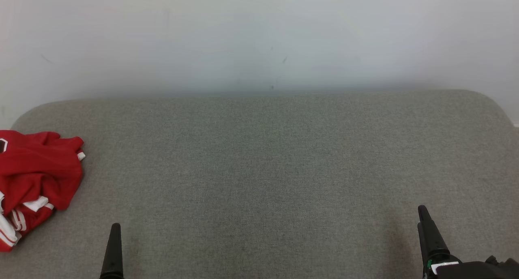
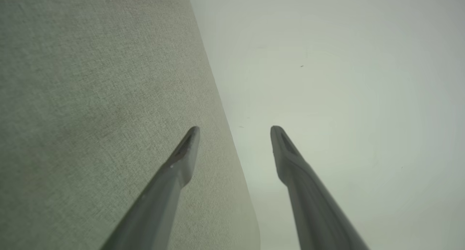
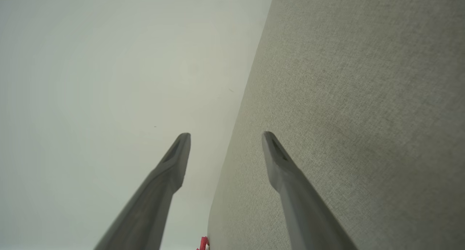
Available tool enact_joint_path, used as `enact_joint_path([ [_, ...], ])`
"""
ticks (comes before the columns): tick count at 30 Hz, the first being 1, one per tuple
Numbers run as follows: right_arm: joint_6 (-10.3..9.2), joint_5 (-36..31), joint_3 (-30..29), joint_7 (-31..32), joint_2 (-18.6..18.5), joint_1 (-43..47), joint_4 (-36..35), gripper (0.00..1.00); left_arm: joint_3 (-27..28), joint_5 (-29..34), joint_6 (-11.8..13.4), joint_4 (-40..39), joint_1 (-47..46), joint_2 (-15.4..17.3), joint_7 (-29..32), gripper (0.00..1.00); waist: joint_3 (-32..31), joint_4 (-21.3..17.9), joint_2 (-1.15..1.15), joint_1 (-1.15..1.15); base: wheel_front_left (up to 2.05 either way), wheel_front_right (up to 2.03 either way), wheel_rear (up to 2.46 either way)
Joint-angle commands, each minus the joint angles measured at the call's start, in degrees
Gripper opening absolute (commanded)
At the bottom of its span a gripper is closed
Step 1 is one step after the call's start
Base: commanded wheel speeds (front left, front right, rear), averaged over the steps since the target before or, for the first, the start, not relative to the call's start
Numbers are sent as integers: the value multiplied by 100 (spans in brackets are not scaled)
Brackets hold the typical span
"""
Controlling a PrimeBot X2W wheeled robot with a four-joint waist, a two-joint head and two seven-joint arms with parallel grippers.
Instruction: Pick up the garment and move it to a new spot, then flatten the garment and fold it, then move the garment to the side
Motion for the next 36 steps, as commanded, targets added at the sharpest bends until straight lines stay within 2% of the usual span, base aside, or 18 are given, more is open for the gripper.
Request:
enact_joint_path([
  [1, -2, -215, 47, -68, -37, -124, -119, 100, 21, 251, 29, -134, -80, 30, -54, 100, -2, 0, 0, 0, 0, 0, 0],
  [6, -3, -724, 115, -198, -40, -147, -132, 100, 5, 843, 147, -241, -61, 33, -146, 100, -11, 0, 0, 0, 0, 0, 0],
  [16, -4, -1770, 226, -437, -46, -190, -153, 100, -125, 2517, 379, -239, -8, 66, -319, 100, -25, -16, 0, 0, 0, 0, 0],
  [30, -5, -3336, 349, -718, -53, -220, -100, 100, -99, 3816, 575, -260, 24, 122, -524, 100, -62, -11, 0, 0, 0, 0, 0],
  [36, -6, -4094, 362, -832, -55, -232, -43, 100, -148, 4425, 658, -257, 87, 243, -605, 100, -88, -24, 0, 0, 0, 0, 0],
])
